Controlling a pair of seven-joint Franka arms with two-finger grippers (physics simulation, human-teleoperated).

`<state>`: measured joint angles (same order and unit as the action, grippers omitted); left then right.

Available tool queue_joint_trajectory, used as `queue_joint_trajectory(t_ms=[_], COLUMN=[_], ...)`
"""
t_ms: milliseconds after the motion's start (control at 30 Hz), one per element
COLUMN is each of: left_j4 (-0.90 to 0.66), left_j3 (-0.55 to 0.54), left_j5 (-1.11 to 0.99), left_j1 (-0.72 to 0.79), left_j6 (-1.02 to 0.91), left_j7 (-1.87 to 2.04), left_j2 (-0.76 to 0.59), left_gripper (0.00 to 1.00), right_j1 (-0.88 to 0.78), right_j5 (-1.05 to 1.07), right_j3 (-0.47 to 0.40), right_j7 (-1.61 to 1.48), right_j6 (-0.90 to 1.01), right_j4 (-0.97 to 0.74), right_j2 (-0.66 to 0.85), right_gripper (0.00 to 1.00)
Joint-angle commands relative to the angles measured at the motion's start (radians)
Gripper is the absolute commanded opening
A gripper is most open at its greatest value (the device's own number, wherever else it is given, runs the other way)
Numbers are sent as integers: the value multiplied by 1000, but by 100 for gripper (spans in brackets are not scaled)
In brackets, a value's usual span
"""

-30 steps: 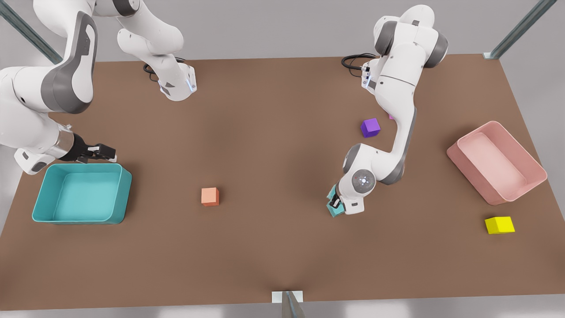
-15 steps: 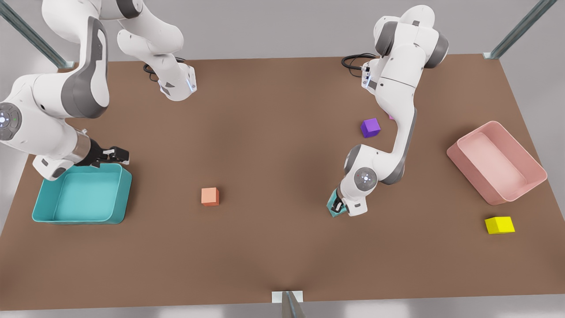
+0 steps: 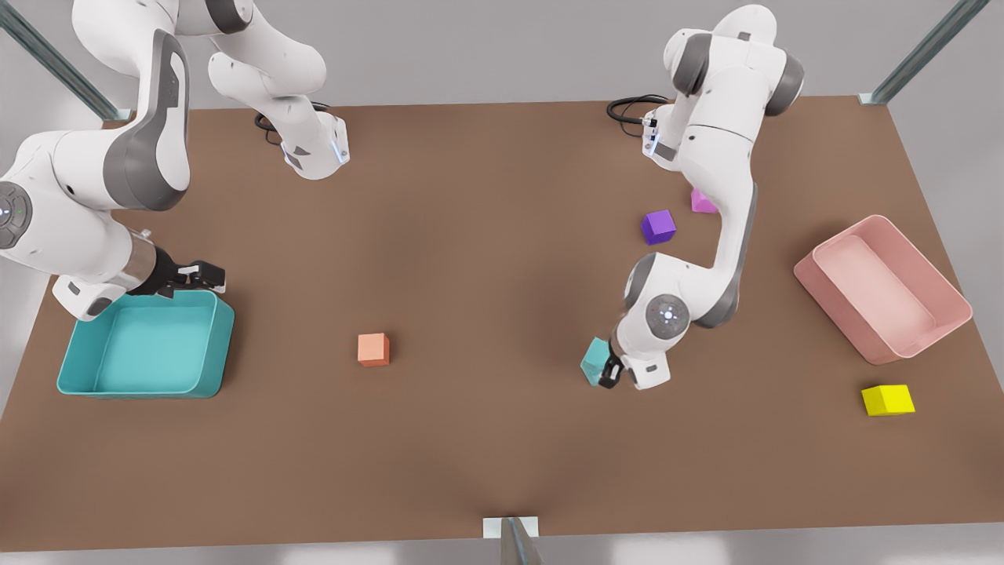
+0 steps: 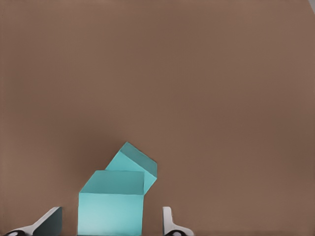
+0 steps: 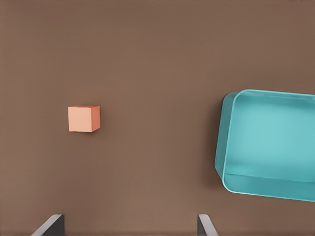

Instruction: Stack the two blue cubes on top of each other

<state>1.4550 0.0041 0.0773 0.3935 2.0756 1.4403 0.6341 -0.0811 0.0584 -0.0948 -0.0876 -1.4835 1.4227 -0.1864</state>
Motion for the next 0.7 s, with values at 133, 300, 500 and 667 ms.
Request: queue_joint_trajectory(t_ms=[133,300,500,667], left_j4=[-287,36,-87,-82], left_j3=[-1,-21,-13,-13], left_j5=[-33,-176,-57,-54], left_j1=[-68,-208,-208,-209], left_j6=[-679,-732,-847,-828], left_j7=[-340,-1595,-1425,-1427], left_j2=[-80,-481,-407,-401], left_gripper=[100,100,100,100], right_j1=[3,3,4,40], right_j5=[1,1,1,9], right_j3=[-2,-2,-3,-3], right_j7=[-6,-8,-14,-14], right_j6=[0,0,5,20], right_j4=[-7,-8,-8,-8], right_j2=[1,1,1,-4], right_gripper=[100,100,100,100])
